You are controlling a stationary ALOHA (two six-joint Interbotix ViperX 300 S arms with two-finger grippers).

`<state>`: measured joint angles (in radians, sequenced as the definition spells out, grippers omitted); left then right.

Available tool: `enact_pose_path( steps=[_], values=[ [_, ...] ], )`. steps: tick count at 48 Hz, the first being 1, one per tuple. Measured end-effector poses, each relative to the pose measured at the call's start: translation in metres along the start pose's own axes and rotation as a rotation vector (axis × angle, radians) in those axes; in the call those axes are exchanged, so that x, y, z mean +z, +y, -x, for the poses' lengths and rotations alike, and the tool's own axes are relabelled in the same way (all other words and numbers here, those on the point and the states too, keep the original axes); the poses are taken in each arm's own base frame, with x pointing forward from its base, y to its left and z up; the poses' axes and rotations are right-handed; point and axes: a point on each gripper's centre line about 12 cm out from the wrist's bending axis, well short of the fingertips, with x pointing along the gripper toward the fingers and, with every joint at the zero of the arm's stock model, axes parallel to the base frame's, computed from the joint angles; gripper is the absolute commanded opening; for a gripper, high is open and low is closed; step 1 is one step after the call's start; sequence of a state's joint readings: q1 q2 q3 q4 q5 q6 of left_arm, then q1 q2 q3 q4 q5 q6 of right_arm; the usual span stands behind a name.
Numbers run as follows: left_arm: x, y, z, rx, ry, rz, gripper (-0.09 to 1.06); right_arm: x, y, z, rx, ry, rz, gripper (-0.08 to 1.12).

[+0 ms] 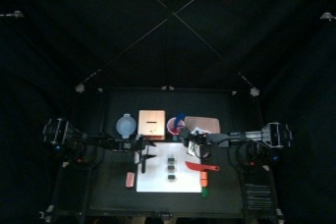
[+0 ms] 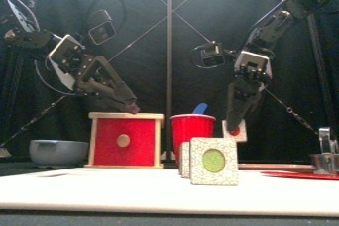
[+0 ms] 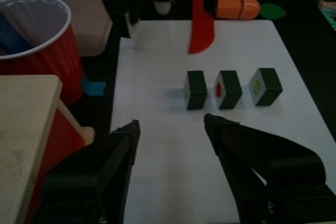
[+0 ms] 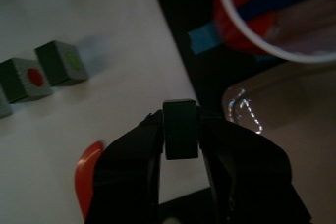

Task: Place sushi on board then cut the sushi with the knife then place the pieces on the plate
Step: Place the 4 sushi pieces on the plate

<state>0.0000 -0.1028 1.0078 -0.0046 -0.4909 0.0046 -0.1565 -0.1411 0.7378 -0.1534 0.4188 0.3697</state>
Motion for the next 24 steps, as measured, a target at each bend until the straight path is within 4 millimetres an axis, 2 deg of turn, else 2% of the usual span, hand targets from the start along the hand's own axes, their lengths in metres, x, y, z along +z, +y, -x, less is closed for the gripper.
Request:
enact_pose_path(
  steps=[9,14,24],
  values=[
    [0.000,0.000,0.000,0.002,0.000,0.006,0.90,-0.001,-0.037,-0.002,-0.068,0.009,-0.069,0.61],
    [-0.001,0.000,-0.001,0.002,0.005,0.006,0.90,-0.005,-0.054,-0.007,-0.101,0.030,-0.102,0.65],
    [-0.005,0.001,-0.002,0.004,0.017,0.006,0.90,-0.007,-0.071,-0.014,-0.135,0.040,-0.113,0.78]
  ],
)
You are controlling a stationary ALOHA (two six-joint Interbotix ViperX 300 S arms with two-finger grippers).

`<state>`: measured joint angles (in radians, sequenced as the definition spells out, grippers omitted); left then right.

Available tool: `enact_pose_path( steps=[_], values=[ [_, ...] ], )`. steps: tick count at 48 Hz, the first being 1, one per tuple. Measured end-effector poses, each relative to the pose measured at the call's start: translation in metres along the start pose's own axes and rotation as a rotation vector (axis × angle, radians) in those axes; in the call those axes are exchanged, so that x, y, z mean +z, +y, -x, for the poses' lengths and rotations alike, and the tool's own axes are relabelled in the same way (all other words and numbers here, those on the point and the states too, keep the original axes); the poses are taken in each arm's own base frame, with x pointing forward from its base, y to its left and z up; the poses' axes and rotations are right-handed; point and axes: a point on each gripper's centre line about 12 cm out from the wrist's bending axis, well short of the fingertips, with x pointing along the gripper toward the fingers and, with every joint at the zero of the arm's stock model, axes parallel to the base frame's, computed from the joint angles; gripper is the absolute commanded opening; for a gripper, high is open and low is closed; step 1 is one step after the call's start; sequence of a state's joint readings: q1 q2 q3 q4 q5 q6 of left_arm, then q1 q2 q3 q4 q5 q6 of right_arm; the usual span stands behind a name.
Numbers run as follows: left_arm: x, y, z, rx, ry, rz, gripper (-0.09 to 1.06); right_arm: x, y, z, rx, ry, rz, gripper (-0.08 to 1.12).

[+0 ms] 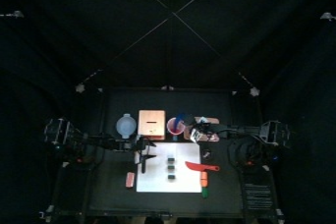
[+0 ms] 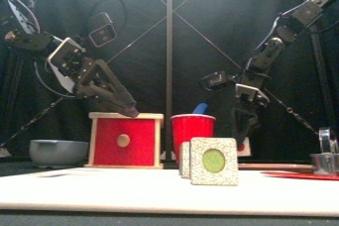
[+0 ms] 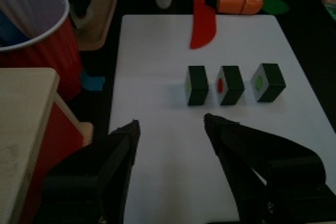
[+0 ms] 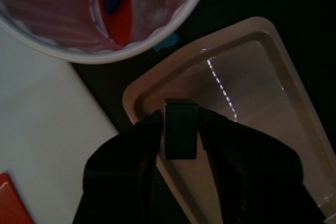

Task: Place sushi on board then cut the sushi with the knife then place the pieces on the plate
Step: Place the 4 sushi pieces on the plate

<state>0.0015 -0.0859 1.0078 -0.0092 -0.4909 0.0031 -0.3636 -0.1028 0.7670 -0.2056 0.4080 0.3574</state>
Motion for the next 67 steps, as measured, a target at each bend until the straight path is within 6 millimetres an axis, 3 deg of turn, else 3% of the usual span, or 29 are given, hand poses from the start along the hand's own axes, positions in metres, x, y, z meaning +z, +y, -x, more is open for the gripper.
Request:
enact_pose_path(
  steps=[19,25,37,45,67],
  values=[
    [0.000,0.000,0.000,0.002,0.002,0.006,0.90,0.002,-0.002,0.002,-0.006,-0.014,0.002,0.79],
    [0.000,0.000,0.000,0.002,0.002,0.008,0.90,0.002,0.017,0.012,0.034,-0.035,0.027,0.79],
    [0.000,0.000,0.000,0.002,0.002,0.006,0.90,0.007,0.089,0.033,0.194,-0.101,0.131,0.79],
    [0.000,0.000,0.000,0.002,0.002,0.008,0.90,0.008,0.122,0.033,0.267,-0.119,0.155,0.80],
    [0.000,0.000,0.000,0.003,0.002,0.008,0.90,0.005,0.164,0.006,0.348,-0.139,0.174,0.80]
  ],
)
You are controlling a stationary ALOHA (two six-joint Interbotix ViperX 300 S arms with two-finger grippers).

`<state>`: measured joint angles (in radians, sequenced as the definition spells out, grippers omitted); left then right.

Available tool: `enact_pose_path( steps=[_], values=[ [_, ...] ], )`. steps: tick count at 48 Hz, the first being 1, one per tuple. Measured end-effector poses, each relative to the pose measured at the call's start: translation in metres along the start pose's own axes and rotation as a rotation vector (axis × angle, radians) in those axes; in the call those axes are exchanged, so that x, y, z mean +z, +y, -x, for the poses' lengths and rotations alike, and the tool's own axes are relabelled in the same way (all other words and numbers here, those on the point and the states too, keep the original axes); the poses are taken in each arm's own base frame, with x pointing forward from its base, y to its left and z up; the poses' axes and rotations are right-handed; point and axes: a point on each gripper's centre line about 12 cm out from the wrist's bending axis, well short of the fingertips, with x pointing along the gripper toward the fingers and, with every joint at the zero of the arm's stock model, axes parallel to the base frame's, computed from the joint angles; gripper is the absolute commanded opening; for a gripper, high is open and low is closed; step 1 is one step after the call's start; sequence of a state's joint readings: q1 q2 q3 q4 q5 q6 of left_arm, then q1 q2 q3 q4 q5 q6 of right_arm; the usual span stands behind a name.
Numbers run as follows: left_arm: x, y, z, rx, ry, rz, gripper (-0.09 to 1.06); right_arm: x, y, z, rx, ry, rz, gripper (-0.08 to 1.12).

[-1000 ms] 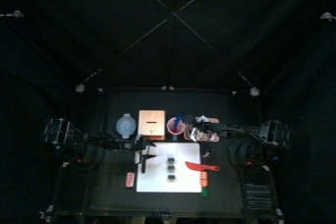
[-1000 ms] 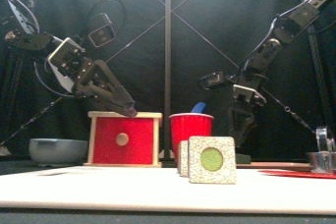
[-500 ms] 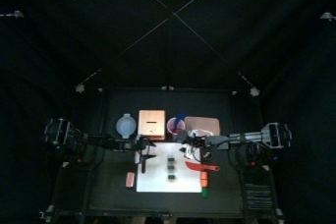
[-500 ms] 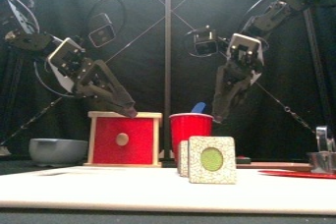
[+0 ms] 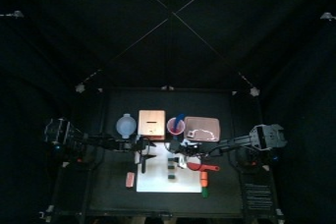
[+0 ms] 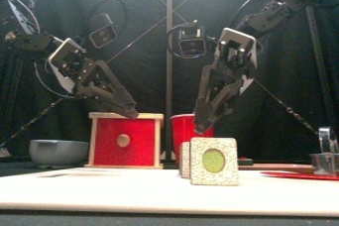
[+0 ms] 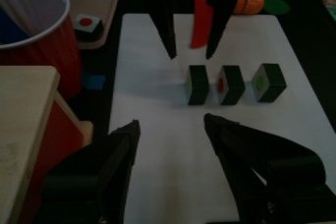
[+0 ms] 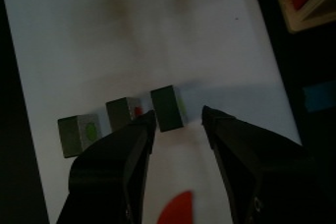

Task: Place sushi on board then cut the sushi with the knife then place the pieces on the plate
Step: Place the 4 sushi pieces on the plate

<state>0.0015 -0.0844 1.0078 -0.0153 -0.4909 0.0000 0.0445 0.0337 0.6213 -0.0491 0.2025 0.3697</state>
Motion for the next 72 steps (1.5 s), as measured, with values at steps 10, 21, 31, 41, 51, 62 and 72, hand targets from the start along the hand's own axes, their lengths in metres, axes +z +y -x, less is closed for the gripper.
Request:
enact_pose_path(
  steps=[10,21,31,41,51,62,72],
  values=[
    [0.000,0.000,0.000,0.000,0.000,0.000,0.90,-0.002,0.003,-0.011,0.002,0.015,0.007,0.80],
    [0.000,0.000,0.000,0.000,0.002,-0.002,0.90,-0.005,0.002,-0.026,-0.008,0.039,0.020,0.80],
    [0.000,0.000,0.000,0.000,0.000,-0.002,0.90,-0.009,0.001,-0.038,-0.019,0.066,0.032,0.76],
    [0.000,0.000,0.000,0.000,0.002,-0.002,0.90,-0.007,0.001,-0.039,-0.019,0.061,0.041,0.60],
    [0.000,0.000,0.000,-0.001,0.002,-0.002,0.90,-0.008,0.000,-0.033,-0.024,0.069,0.037,0.58],
    [0.000,0.000,0.000,0.000,0.002,-0.002,0.90,-0.006,-0.019,0.010,-0.061,0.064,-0.003,0.58],
    [0.000,0.000,0.000,-0.001,0.002,-0.002,0.90,-0.022,-0.058,0.051,-0.135,0.076,-0.083,0.58]
  ],
)
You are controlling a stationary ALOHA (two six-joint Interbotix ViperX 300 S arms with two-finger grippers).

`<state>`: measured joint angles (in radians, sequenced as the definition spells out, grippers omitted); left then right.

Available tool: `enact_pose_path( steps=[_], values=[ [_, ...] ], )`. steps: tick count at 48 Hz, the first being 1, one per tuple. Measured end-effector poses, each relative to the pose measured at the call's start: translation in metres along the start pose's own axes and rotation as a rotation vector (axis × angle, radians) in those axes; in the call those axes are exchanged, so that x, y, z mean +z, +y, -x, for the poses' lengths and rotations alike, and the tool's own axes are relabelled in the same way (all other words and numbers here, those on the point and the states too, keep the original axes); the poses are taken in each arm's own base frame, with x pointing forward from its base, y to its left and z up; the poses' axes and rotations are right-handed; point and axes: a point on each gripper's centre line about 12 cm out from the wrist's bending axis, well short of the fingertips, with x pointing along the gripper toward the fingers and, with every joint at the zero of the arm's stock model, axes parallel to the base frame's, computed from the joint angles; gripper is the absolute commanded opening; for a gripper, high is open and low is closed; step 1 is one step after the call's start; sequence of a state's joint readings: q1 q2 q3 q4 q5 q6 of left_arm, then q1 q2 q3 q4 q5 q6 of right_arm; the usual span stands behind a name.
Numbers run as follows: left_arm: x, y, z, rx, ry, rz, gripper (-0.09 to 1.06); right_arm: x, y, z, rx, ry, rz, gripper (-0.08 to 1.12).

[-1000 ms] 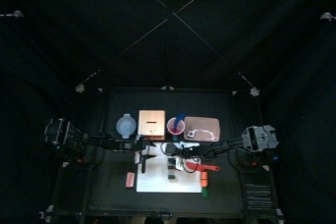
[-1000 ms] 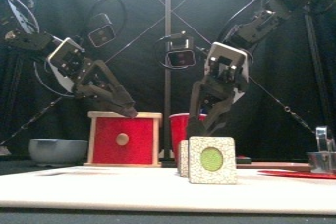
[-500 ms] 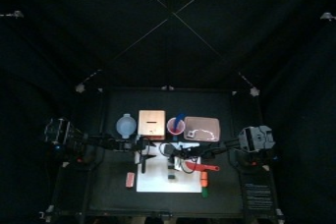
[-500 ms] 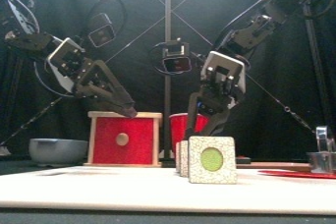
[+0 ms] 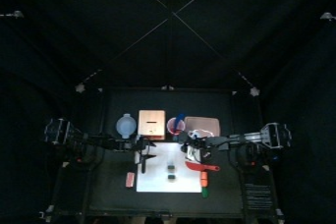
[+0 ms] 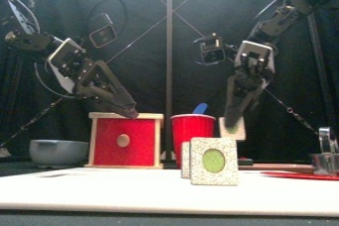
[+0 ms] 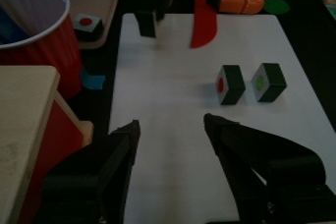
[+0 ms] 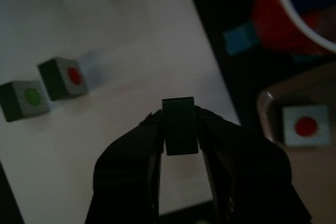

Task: Place sushi on board then cut the sushi with the knife then place the pieces on the plate
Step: Place the 4 sushi pieces on the plate

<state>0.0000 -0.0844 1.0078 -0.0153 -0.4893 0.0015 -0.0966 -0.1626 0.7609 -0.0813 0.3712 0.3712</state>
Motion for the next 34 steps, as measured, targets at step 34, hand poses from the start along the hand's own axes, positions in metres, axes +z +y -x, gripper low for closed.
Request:
enact_pose_path(
  steps=[34],
  values=[
    [0.000,0.001,0.000,0.007,0.000,0.014,0.90,-0.039,-0.112,0.024,-0.219,-0.011,-0.223,0.79]
  ],
)
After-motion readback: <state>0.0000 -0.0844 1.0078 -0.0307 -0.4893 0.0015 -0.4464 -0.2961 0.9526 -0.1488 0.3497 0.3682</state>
